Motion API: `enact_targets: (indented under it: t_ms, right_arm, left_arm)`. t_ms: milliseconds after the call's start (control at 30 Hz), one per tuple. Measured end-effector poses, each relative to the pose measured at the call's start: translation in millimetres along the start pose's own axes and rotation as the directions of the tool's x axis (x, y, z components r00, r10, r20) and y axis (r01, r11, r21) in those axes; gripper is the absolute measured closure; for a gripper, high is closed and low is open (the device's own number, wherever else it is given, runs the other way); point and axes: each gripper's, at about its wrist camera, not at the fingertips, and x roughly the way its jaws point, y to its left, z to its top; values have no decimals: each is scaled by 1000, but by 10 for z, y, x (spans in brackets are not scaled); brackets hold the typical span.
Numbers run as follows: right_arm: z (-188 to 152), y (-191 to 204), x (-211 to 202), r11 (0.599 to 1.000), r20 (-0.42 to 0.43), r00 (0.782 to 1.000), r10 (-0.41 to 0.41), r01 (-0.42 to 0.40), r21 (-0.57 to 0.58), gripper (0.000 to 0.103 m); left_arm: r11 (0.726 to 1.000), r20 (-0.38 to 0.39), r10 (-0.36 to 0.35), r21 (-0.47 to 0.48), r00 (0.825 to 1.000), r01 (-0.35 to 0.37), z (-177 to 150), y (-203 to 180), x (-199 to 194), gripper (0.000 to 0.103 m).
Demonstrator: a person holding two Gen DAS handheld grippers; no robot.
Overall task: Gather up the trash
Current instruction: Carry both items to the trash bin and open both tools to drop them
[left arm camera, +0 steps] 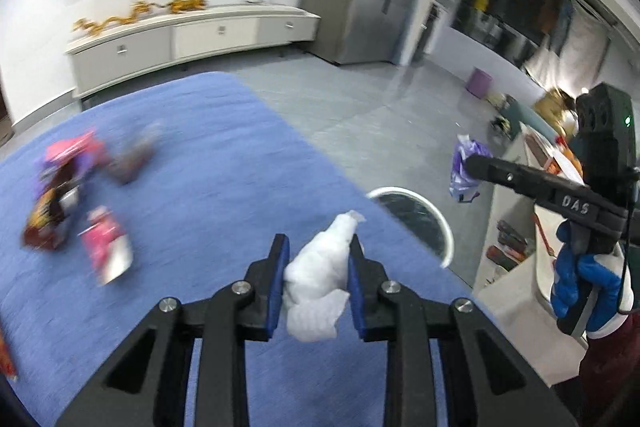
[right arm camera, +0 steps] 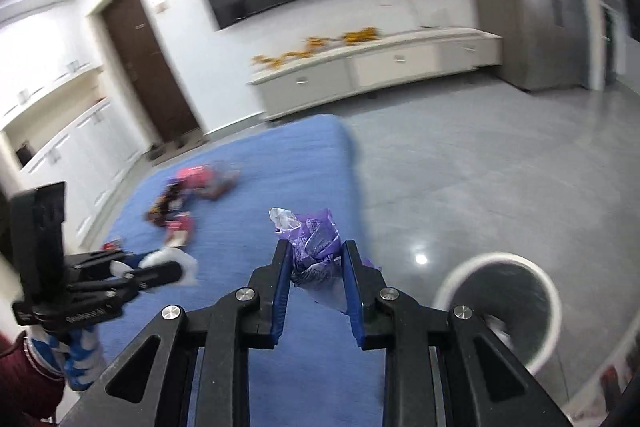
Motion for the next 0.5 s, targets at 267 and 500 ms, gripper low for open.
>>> enact_targets:
  t_ms: [267,500]
  right_arm:
    - [-212,-1166,-105,963,-23,991,-136,137,234,79]
    - [-283,-1784,51,924,-56,983,-175,184,336,77]
  left_arm:
    - [994,-99,-81,61,992,87,607,-882,1013,77]
    - [989,-178,-119,61,977,132,899,-1461,1838,73]
